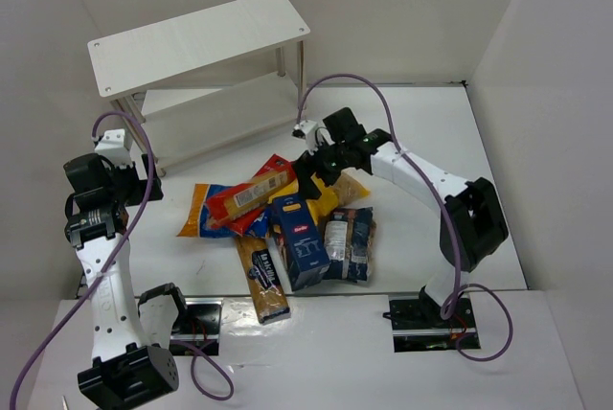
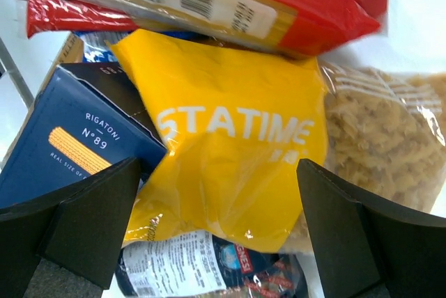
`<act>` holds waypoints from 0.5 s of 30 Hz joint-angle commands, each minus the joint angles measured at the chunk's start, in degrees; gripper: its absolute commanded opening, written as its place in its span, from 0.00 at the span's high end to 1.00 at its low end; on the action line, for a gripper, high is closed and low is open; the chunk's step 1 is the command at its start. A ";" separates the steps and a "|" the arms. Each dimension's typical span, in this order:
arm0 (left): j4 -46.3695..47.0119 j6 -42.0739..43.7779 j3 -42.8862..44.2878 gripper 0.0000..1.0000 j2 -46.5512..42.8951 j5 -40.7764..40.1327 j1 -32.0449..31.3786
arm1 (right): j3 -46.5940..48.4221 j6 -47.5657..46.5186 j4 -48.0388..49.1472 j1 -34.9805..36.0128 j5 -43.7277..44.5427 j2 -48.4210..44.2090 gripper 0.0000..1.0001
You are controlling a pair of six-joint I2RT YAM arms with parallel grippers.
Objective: Place and organize the pasta boxes and bags onto the shelf
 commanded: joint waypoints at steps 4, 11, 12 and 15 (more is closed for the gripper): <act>1.15 0.84 -0.09 0.00 -0.86 1.10 0.34 | 0.94 -5.52 -4.62 -5.85 7.56 2.19 0.05; 1.15 0.84 -0.09 0.00 -0.86 1.10 0.34 | -2.21 -9.38 -6.29 -9.72 11.42 2.19 0.18; 1.15 0.84 -0.09 0.00 -0.86 1.10 0.34 | -3.44 -9.39 -5.59 -9.72 15.00 2.19 0.18; 1.15 0.84 -0.09 0.00 -0.86 1.62 0.34 | -4.33 -10.00 -3.57 -10.33 18.98 2.19 0.18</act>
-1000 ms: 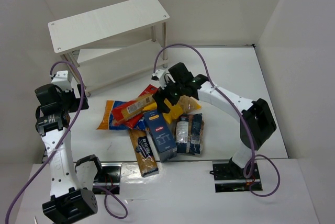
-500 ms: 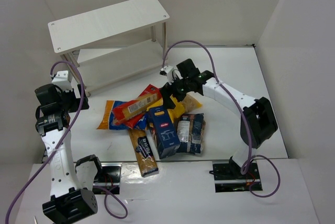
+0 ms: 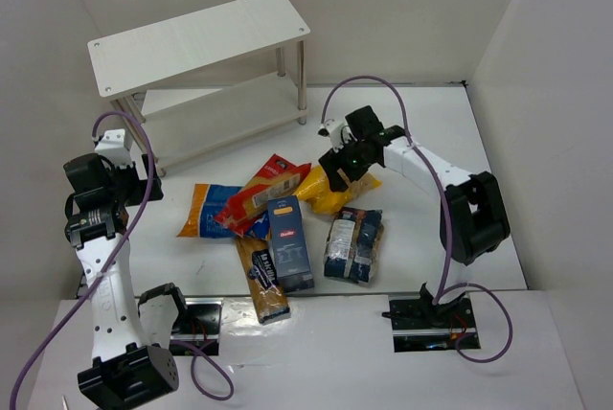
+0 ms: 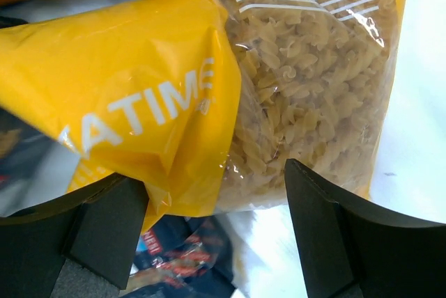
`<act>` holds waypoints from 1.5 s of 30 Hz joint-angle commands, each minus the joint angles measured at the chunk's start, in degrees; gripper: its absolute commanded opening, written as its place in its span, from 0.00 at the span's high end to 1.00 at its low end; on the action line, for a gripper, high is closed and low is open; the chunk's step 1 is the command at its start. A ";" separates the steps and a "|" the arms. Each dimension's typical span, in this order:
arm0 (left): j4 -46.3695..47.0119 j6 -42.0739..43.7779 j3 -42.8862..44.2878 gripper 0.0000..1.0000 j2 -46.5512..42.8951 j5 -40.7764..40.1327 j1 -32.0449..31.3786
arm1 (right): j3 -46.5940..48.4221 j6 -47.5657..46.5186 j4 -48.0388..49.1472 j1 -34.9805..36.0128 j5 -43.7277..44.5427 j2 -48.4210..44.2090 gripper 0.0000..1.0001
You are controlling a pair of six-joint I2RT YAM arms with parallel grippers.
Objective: Place and organize the pasta boxes and bags onto the shelf
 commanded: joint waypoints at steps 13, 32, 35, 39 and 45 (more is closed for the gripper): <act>1.15 1.37 -0.09 0.00 -0.86 1.49 0.34 | 0.64 -4.50 -4.34 8.99 2.47 -0.83 0.09; 0.63 1.89 -0.09 0.00 -0.86 2.55 0.34 | 4.77 -1.16 -2.66 10.14 11.79 9.91 1.00; 0.62 1.89 -0.09 0.00 -0.86 2.55 0.34 | 9.95 -0.47 -4.59 9.27 6.88 2.55 1.00; 0.62 1.89 -0.09 0.00 -0.86 2.55 0.34 | 18.30 -0.46 -9.50 6.46 -5.42 -2.50 1.00; 0.62 1.89 -0.09 0.00 -0.86 2.55 0.34 | 22.00 -1.51 -10.04 5.66 -11.68 -5.48 1.00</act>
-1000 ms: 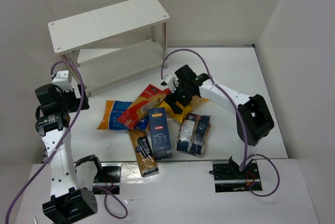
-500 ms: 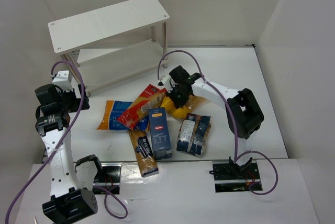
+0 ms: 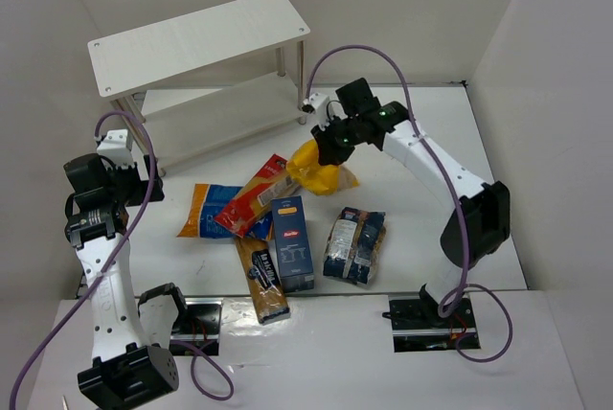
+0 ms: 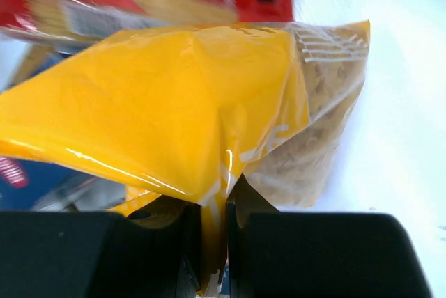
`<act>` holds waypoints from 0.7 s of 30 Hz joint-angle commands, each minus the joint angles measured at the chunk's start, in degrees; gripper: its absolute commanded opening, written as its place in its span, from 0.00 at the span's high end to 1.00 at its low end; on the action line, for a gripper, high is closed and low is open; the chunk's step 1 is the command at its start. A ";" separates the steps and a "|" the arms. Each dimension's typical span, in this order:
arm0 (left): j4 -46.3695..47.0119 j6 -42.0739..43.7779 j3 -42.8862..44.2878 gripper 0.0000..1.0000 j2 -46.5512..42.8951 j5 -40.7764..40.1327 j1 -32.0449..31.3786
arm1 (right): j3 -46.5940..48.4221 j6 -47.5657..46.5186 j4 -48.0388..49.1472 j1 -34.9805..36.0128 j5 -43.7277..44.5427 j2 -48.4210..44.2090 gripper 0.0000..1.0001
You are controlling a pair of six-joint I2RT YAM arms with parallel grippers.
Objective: Place and organize the pasta boxes and bags onto the shelf
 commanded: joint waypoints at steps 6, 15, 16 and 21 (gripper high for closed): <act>-0.38 2.51 0.96 0.00 -0.86 5.27 0.34 | 9.16 -2.21 1.10 0.63 -13.08 -6.09 1.00; -5.93 13.92 5.54 0.00 5.02 25.66 -14.49 | 15.50 -2.22 -1.45 -0.50 -28.26 -3.54 1.00; -5.93 14.90 6.15 0.00 5.03 27.76 -15.47 | 16.03 -2.83 -2.05 -0.51 -30.38 -3.54 1.00; -1.02 18.86 6.15 0.00 3.80 32.96 -20.31 | 16.03 -3.89 -3.29 -1.74 -43.73 -2.23 1.00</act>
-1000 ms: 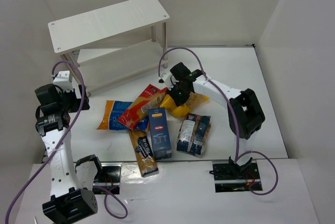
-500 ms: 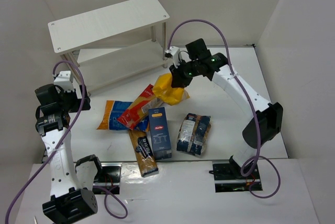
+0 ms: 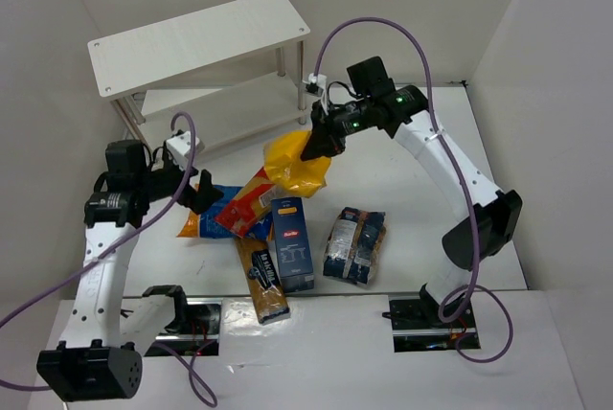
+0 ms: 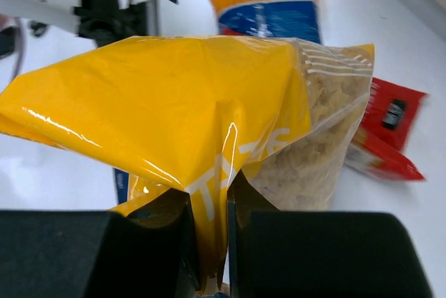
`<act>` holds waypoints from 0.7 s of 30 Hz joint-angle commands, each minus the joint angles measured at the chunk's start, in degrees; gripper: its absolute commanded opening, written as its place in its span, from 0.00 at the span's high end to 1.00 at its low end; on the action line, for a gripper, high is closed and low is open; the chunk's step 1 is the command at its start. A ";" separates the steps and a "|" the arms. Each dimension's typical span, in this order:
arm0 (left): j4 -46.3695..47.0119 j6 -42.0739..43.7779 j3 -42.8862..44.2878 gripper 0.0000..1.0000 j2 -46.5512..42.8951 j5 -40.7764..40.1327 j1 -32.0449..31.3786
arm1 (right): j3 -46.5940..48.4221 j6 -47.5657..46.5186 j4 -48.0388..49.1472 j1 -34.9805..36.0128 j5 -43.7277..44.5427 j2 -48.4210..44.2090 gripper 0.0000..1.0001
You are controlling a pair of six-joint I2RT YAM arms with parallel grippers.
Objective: Place and organize the pasta boxes and bags onto the shelf
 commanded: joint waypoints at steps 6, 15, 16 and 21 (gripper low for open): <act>5.52 13.28 2.53 0.00 2.35 17.75 -2.81 | 6.03 0.96 2.91 -0.52 -24.50 2.53 1.00; 0.87 31.47 0.68 0.00 4.90 29.62 -3.34 | 2.51 26.46 28.94 0.45 -41.92 3.76 1.00; 0.86 32.09 0.16 0.00 4.90 30.32 -3.34 | 2.51 26.46 28.94 1.41 -41.92 3.77 1.00; 1.47 34.12 -0.46 0.00 5.95 32.26 -3.86 | 1.19 27.16 30.08 2.74 -41.92 4.38 1.00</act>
